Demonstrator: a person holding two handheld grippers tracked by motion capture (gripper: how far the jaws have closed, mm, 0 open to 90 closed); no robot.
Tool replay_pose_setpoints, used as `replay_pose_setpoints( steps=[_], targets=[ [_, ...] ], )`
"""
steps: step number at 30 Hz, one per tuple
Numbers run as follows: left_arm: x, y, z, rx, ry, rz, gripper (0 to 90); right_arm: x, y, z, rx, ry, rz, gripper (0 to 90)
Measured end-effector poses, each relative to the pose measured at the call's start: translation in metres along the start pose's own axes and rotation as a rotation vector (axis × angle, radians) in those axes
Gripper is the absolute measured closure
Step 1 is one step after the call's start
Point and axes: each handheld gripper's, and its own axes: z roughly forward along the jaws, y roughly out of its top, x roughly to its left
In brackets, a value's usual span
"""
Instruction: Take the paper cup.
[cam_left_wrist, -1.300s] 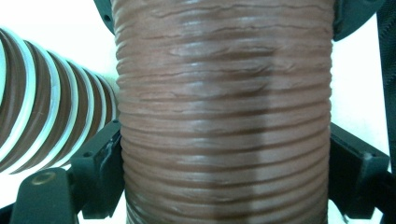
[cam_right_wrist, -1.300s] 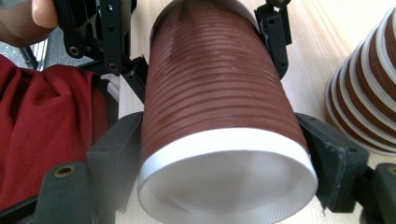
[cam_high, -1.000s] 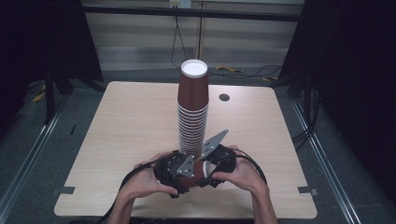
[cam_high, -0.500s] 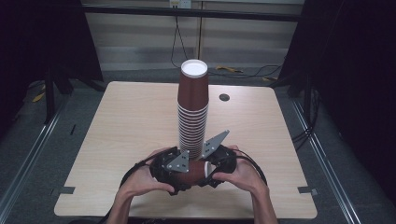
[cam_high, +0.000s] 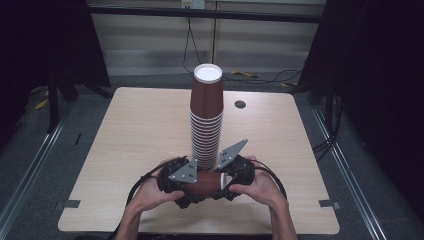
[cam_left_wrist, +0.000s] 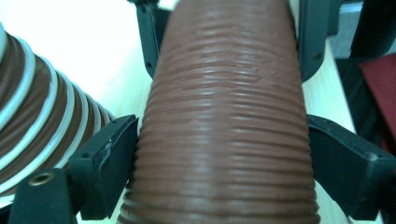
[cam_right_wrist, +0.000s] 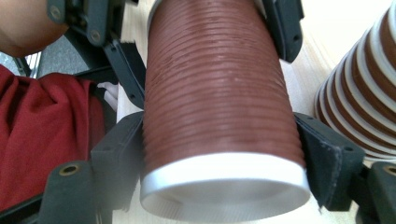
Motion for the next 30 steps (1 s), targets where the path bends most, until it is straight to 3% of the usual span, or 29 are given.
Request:
replay_pose_setpoints(
  steps=[5, 7, 17, 24, 28, 30],
  targets=[
    [-0.005, 0.002, -0.006, -0.029, 0.022, -0.004, 14.8, 0.002, 0.001, 0.002, -0.002, 0.001, -0.014, 23.5],
    [-0.004, 0.001, -0.011, -0.094, 0.024, -0.014, 16.9, 0.001, 0.000, 0.003, 0.009, -0.006, -0.004, 23.5],
    [-0.005, -0.002, -0.021, -0.166, 0.053, -0.054, 15.8, -0.001, -0.006, -0.002, -0.013, -0.029, 0.015, 23.5],
    [-0.004, -0.009, -0.030, -0.248, 0.092, -0.110, 15.7, -0.004, -0.021, -0.013, -0.073, -0.085, 0.080, 23.2],
    [-0.006, -0.012, -0.029, -0.253, 0.114, -0.131, 15.9, -0.005, -0.027, -0.015, -0.107, -0.093, 0.099, 23.2],
    [-0.007, -0.015, -0.030, -0.284, 0.122, -0.150, 15.9, -0.005, -0.029, -0.014, -0.112, -0.109, 0.101, 23.1]
  ],
)
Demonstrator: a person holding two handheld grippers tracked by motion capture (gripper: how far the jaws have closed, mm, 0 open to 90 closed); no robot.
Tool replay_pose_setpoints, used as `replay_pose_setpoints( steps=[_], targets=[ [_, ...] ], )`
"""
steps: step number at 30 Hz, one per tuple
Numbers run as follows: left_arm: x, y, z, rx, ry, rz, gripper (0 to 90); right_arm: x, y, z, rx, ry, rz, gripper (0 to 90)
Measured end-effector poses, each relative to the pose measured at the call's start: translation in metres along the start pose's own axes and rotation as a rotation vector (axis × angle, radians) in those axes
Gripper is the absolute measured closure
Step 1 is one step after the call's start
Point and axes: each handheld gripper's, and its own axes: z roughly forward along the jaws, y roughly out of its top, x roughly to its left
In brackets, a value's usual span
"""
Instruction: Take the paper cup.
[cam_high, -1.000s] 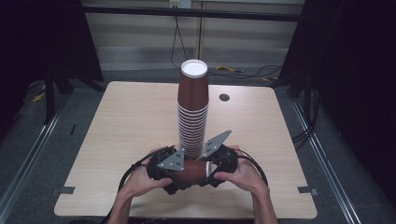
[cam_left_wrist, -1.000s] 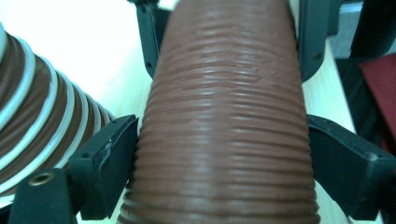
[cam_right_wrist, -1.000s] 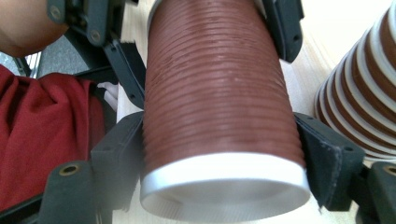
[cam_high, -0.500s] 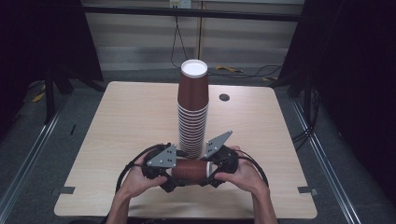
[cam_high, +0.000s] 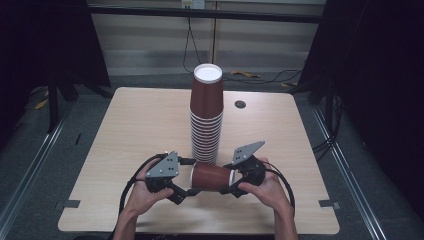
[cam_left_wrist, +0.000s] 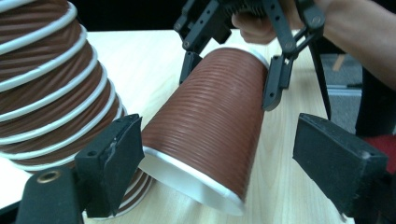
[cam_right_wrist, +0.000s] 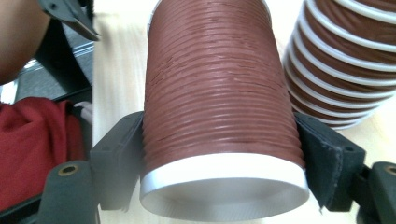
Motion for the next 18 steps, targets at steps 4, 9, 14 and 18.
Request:
replay_pose_setpoints(
  steps=[4, 9, 14, 18],
  targets=[
    [0.002, -0.006, -0.004, -0.062, 0.014, -0.032, 15.6, 0.001, -0.004, -0.001, -0.047, -0.001, 0.019, 23.1],
    [0.002, -0.014, -0.010, -0.112, 0.039, -0.051, 15.7, 0.000, -0.007, -0.005, -0.077, -0.008, 0.033, 22.9],
    [0.004, -0.022, -0.013, -0.149, 0.060, -0.096, 15.6, 0.000, -0.016, -0.009, -0.146, 0.012, 0.040, 22.9],
    [0.004, -0.027, -0.012, -0.170, 0.031, -0.106, 15.4, 0.000, -0.020, -0.006, -0.174, 0.022, 0.044, 23.0]
  ],
)
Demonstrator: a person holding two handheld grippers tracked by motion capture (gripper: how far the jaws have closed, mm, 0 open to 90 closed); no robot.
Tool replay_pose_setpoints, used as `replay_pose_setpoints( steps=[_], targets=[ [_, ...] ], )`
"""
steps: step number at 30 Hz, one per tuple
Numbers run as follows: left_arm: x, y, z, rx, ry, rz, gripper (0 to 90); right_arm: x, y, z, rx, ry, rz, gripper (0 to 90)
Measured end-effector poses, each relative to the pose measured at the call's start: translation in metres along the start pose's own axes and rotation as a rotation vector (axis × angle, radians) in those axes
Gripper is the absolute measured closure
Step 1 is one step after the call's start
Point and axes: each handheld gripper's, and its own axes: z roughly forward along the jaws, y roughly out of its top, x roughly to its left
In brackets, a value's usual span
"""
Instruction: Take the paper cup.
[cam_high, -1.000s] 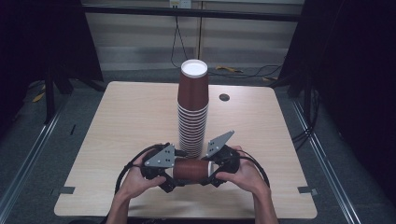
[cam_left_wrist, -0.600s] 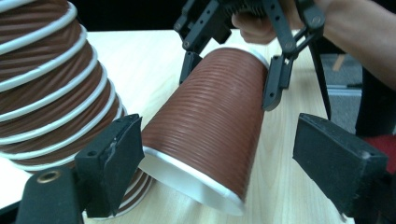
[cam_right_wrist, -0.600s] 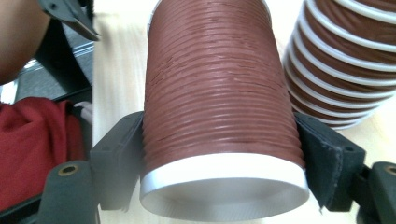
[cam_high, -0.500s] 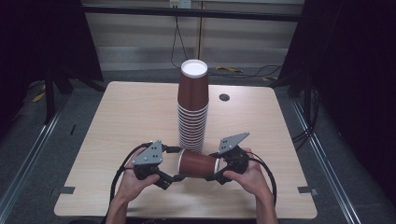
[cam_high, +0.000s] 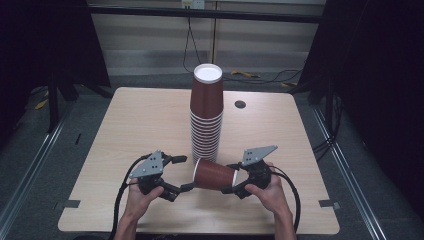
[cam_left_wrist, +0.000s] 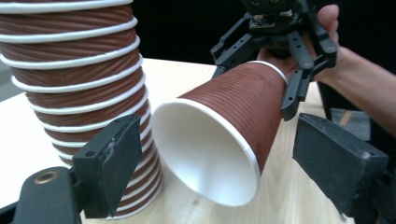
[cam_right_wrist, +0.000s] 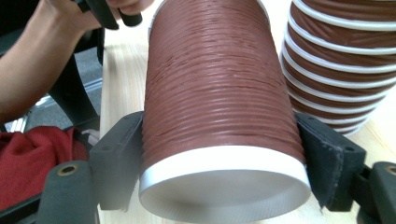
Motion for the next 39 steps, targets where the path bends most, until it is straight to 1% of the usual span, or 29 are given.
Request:
replay_pose_setpoints(
  steps=[1, 2, 3, 4, 6, 9, 10, 11, 13, 14, 15, 18, 21, 23, 24, 27, 30, 31, 33, 34, 35, 36, 37, 38, 39],
  targets=[
    [0.000, 0.000, 0.000, 0.006, -0.008, -0.002, 15.4, 0.000, 0.000, 0.001, -0.010, 0.003, -0.005, 23.0],
    [-0.001, 0.000, 0.001, 0.007, -0.006, -0.004, 15.4, 0.001, -0.001, 0.002, -0.028, 0.020, -0.003, 23.0],
    [-0.001, 0.000, 0.001, 0.010, -0.005, 0.001, 15.4, 0.001, -0.002, 0.003, -0.039, 0.025, -0.003, 23.0],
    [-0.002, 0.000, 0.001, 0.005, -0.006, 0.002, 15.4, 0.001, -0.004, 0.004, -0.046, 0.029, -0.001, 23.0],
    [-0.002, -0.001, 0.001, -0.001, -0.019, 0.003, 15.4, 0.001, -0.007, 0.006, -0.053, 0.027, 0.001, 23.0],
    [-0.003, -0.002, 0.002, 0.010, -0.008, -0.001, 15.6, 0.002, -0.010, 0.008, -0.066, 0.040, 0.000, 22.9],
    [-0.002, -0.003, 0.002, 0.000, -0.005, -0.010, 15.6, 0.003, -0.011, 0.009, -0.070, 0.042, 0.002, 22.9],
    [-0.002, -0.004, 0.002, -0.012, -0.004, -0.025, 15.6, 0.002, -0.013, 0.011, -0.087, 0.046, 0.002, 23.0],
    [-0.001, -0.005, 0.001, -0.028, -0.014, -0.045, 15.5, 0.002, -0.014, 0.011, -0.098, 0.047, 0.002, 23.0],
    [-0.001, -0.005, 0.001, -0.033, -0.014, -0.048, 15.6, 0.002, -0.015, 0.012, -0.103, 0.045, 0.004, 23.0],
    [-0.001, -0.005, 0.002, -0.031, -0.014, -0.048, 15.5, 0.001, -0.016, 0.013, -0.109, 0.055, 0.004, 23.0],
    [0.000, -0.005, 0.002, -0.036, -0.014, -0.058, 15.4, 0.002, -0.018, 0.014, -0.120, 0.056, 0.006, 23.1],
    [-0.002, -0.006, 0.002, -0.041, -0.031, -0.066, 15.4, 0.001, -0.020, 0.014, -0.155, 0.070, 0.007, 23.1],
    [-0.002, -0.007, 0.003, -0.051, -0.028, -0.069, 15.5, 0.002, -0.023, 0.015, -0.175, 0.080, 0.006, 23.2],
    [-0.002, -0.007, 0.003, -0.051, -0.028, -0.069, 15.5, 0.002, -0.023, 0.015, -0.175, 0.080, 0.006, 23.2],
    [0.000, -0.009, 0.004, -0.054, -0.032, -0.089, 15.4, 0.003, -0.025, 0.014, -0.201, 0.090, 0.001, 23.3],
    [0.001, -0.010, 0.006, -0.039, -0.025, -0.097, 15.2, 0.004, -0.025, 0.011, -0.231, 0.098, -0.004, 23.3],
    [0.001, -0.011, 0.007, -0.047, -0.040, -0.102, 14.9, 0.003, -0.025, 0.010, -0.233, 0.103, -0.004, 23.3],
    [0.002, -0.011, 0.009, -0.046, -0.063, -0.104, 15.0, 0.004, -0.025, 0.009, -0.239, 0.110, -0.012, 23.4],
    [0.003, -0.011, 0.010, -0.040, -0.067, -0.105, 14.4, 0.004, -0.025, 0.009, -0.238, 0.113, -0.015, 23.4],
    [0.003, -0.010, 0.011, -0.028, -0.061, -0.102, 13.1, 0.005, -0.025, 0.009, -0.243, 0.109, -0.017, 23.5],
    [0.003, -0.010, 0.012, -0.030, -0.069, -0.102, 11.0, 0.005, -0.024, 0.009, -0.244, 0.112, -0.019, 23.5],
    [0.003, -0.010, 0.013, -0.021, -0.055, -0.101, 7.7, 0.005, -0.024, 0.009, -0.244, 0.113, -0.022, 23.5],
    [0.004, -0.010, 0.015, -0.025, -0.058, -0.105, 4.4, 0.006, -0.024, 0.010, -0.246, 0.115, -0.023, 23.6],
    [0.005, -0.009, 0.015, -0.015, -0.054, -0.108, 2.3, 0.006, -0.024, 0.010, -0.248, 0.118, -0.025, 23.6]
  ],
)
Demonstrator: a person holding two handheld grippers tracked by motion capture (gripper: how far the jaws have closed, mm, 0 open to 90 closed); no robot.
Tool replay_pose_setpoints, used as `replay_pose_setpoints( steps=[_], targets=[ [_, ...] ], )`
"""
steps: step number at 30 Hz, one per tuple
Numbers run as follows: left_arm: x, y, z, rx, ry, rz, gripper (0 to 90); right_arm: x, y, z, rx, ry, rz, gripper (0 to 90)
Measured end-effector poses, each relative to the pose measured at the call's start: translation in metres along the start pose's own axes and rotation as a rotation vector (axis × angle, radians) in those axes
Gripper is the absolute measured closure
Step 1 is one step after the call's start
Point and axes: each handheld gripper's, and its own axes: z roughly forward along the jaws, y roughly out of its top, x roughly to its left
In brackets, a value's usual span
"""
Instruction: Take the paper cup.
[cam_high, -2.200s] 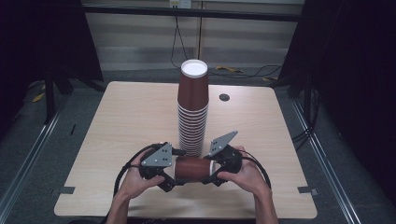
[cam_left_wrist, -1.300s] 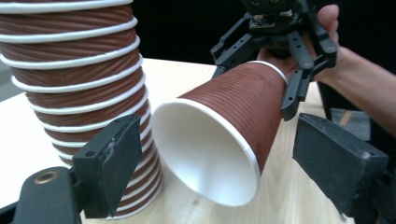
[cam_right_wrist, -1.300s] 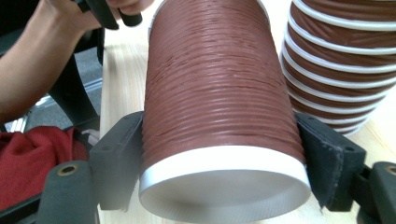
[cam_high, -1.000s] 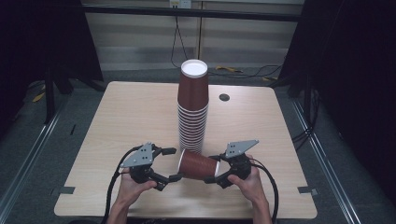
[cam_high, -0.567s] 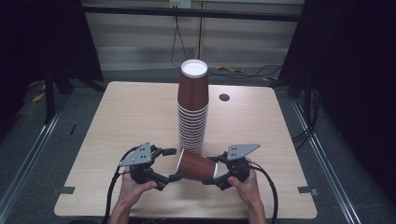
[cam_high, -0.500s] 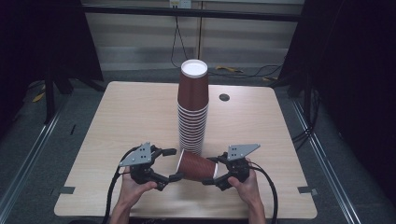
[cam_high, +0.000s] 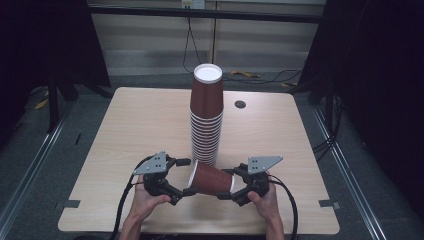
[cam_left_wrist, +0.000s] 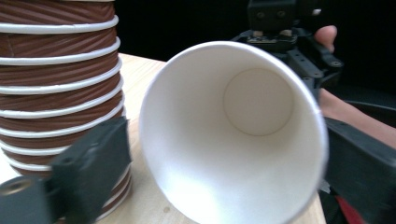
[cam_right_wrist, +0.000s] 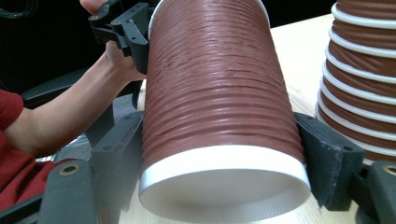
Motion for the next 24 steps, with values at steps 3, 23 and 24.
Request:
replay_pose_setpoints(
  steps=[3, 23, 24],
  targets=[
    [0.001, 0.001, 0.004, 0.010, -0.018, -0.001, 0.0, 0.000, 0.001, 0.001, -0.005, 0.009, -0.004, 23.6],
    [0.005, -0.002, 0.016, -0.013, -0.137, -0.017, 2.6, 0.001, 0.004, 0.003, 0.011, 0.023, -0.031, 23.5],
    [0.004, -0.002, 0.016, -0.025, -0.149, -0.021, 3.5, 0.001, 0.004, 0.003, 0.011, 0.036, -0.034, 23.5]
  ],
)
